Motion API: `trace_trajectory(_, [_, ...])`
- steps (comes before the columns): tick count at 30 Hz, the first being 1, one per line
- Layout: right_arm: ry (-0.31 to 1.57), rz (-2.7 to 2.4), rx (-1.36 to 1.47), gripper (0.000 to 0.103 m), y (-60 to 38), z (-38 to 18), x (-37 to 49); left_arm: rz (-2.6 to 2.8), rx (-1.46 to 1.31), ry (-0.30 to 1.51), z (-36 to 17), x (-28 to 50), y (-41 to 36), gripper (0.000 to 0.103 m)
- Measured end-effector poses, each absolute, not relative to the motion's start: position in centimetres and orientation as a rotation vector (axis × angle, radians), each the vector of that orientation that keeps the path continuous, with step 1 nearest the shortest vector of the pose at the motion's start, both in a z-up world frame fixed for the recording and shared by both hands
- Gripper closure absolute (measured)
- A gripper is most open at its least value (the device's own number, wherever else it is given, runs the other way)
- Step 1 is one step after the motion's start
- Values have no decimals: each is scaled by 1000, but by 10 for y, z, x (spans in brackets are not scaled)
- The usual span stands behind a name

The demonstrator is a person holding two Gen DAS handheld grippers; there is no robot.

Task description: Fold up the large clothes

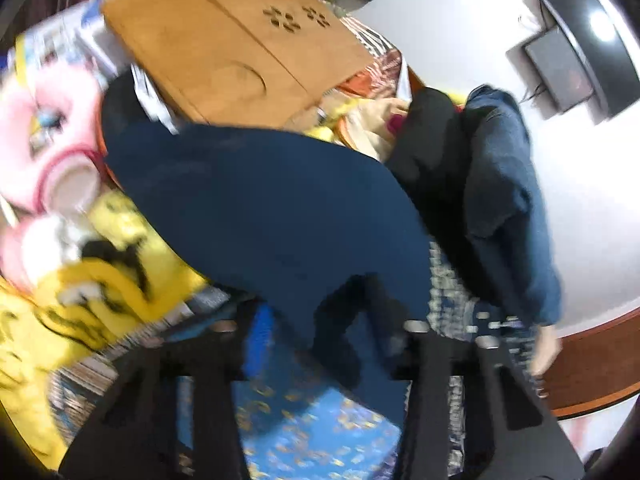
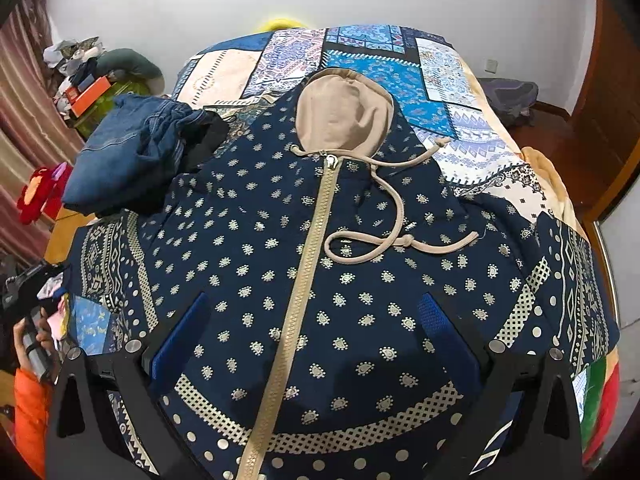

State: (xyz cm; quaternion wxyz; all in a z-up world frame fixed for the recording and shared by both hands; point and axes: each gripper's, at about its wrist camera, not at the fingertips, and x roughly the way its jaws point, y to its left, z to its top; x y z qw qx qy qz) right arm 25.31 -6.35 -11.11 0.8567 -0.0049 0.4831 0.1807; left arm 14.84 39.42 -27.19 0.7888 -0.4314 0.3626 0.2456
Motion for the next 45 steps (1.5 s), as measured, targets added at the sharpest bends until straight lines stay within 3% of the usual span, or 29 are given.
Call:
trace_trajectory(1, [1013, 382, -10, 0, -63, -110, 252, 566, -857, 806, -267, 152, 390, 86])
trace_trajectory(6, [989, 385, -22, 0, -64, -101, 246, 626, -617, 813, -234, 163, 368, 100])
trace_trajectory(19, [902, 376, -41, 0, -79, -74, 230, 323, -288, 539, -76, 201, 244, 101])
trace_trajectory(25, [867, 369, -55, 0, -88, -68, 222, 101, -217, 501, -40, 234, 164, 101])
trace_trajectory(31, [853, 364, -67, 0, -99, -65, 218, -88, -162, 599, -64, 264, 80, 101])
trace_trajectory(38, [880, 350, -84, 0, -111, -76, 214, -248, -131, 871, -149, 283, -4, 101])
trace_trajectory(45, [910, 334, -101, 0, -121, -86, 210, -304, -115, 1100, -217, 272, -35, 101])
